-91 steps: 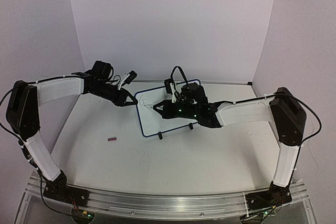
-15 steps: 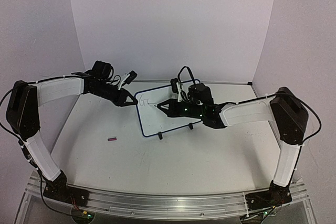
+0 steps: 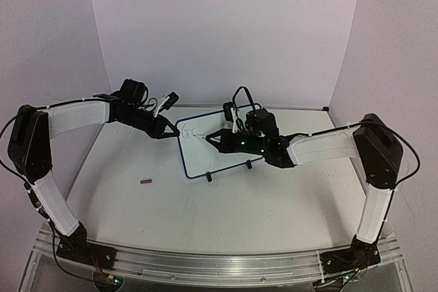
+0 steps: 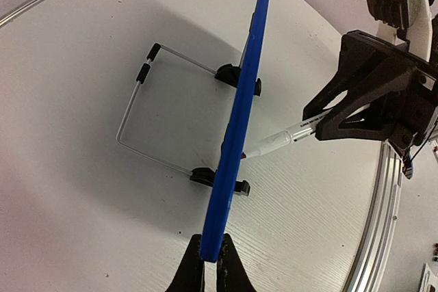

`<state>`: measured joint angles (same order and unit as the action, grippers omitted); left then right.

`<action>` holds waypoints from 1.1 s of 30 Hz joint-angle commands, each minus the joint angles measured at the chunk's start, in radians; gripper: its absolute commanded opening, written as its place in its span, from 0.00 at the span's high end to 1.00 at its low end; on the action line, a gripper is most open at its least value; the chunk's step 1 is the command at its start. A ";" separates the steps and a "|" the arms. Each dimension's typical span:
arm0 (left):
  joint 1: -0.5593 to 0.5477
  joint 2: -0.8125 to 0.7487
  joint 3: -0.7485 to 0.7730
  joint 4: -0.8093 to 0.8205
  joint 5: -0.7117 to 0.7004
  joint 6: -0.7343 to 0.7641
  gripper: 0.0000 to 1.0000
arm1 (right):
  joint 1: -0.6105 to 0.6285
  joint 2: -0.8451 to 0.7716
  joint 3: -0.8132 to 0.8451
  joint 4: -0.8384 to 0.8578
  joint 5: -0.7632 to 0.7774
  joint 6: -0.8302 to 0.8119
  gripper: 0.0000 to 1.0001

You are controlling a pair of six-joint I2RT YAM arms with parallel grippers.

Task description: Write a sentence on the whiteboard

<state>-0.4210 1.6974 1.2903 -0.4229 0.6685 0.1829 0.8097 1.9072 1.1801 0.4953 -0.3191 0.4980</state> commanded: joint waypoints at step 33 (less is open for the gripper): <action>-0.013 0.027 0.026 -0.062 -0.051 0.039 1.00 | -0.008 -0.039 0.058 0.024 0.054 -0.018 1.00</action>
<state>-0.4210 1.6978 1.2903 -0.4229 0.6685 0.1829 0.8097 1.8996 1.1919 0.4931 -0.3046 0.4973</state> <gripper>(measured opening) 0.038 0.069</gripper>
